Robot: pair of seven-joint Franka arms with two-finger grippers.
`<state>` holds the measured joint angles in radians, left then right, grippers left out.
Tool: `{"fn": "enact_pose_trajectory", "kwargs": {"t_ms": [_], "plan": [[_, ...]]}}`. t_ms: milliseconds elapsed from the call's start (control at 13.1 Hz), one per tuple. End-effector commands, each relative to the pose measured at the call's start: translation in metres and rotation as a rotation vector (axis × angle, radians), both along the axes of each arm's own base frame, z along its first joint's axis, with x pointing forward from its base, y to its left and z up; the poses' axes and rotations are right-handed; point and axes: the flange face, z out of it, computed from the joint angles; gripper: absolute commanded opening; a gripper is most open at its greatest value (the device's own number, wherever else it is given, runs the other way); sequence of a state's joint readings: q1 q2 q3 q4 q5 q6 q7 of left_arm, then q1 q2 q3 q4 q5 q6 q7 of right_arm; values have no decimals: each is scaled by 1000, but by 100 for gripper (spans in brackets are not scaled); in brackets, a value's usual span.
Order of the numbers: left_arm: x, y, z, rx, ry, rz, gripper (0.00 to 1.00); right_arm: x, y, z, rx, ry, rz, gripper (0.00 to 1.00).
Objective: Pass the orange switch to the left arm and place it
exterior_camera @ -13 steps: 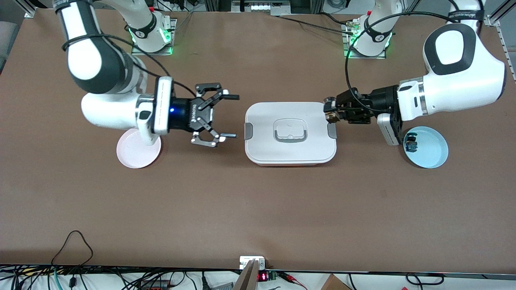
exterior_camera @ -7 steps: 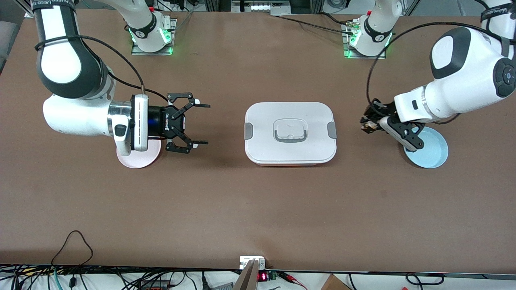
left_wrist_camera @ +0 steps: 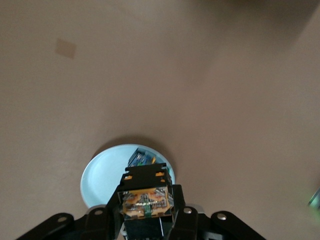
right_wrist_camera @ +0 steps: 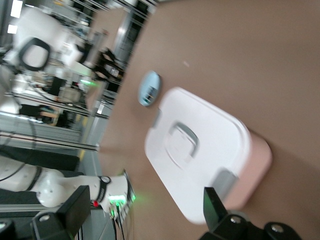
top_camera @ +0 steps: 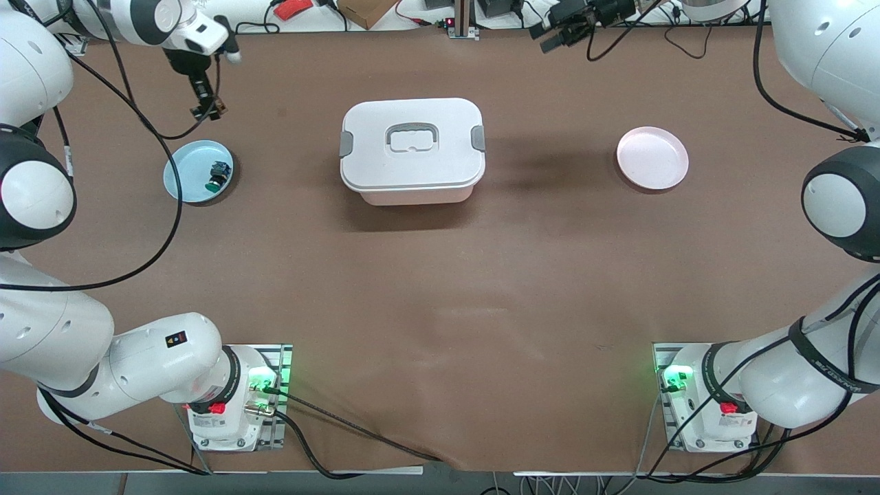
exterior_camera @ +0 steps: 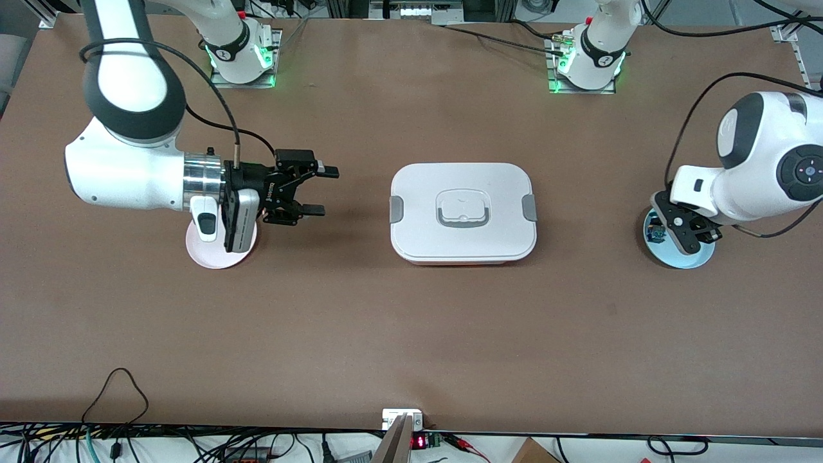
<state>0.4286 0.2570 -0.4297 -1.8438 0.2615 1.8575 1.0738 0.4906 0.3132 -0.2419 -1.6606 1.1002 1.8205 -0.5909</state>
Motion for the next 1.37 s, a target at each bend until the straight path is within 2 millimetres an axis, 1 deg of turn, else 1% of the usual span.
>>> {"fn": "enact_pose_trajectory", "kwargs": {"t_ms": [0,153,229,305,382,534,611,763,916,992,1069,1145,1221,1298], "plan": [[3,41,-8,-15,30,-168,18,-5,-11,-5,-226,79,-26,100],[8,57,-19,-10,18,-252,18,-3,-30,-4,-462,98,-34,100],[11,64,-16,29,2,-292,18,-5,-41,-3,-561,149,-39,100],[14,66,-18,62,-4,-331,18,-4,-57,0,-627,181,-48,100],[16,80,-34,50,3,-368,18,-4,-73,4,-700,201,-50,100],[20,97,-48,18,-22,-439,18,-9,-89,21,-902,219,-39,100],[23,102,-49,14,-38,-452,18,-10,-98,30,-975,211,-26,100],[25,99,-46,18,-48,-460,18,-7,-128,46,-1061,173,-59,100],[25,100,-47,21,-47,-464,18,2,-154,53,-1242,91,-93,100],[25,103,-53,14,-46,-463,18,8,-164,56,-1266,59,-130,100],[25,106,-57,11,-48,-459,18,10,-183,58,-1233,80,-167,100],[24,110,-59,10,-45,-455,18,12,-212,56,-1142,132,-227,100],[23,113,-63,9,-38,-455,18,14,-237,51,-1035,178,-280,100],[21,120,-72,-2,-28,-442,18,13,-258,45,-985,196,-308,100]]}}
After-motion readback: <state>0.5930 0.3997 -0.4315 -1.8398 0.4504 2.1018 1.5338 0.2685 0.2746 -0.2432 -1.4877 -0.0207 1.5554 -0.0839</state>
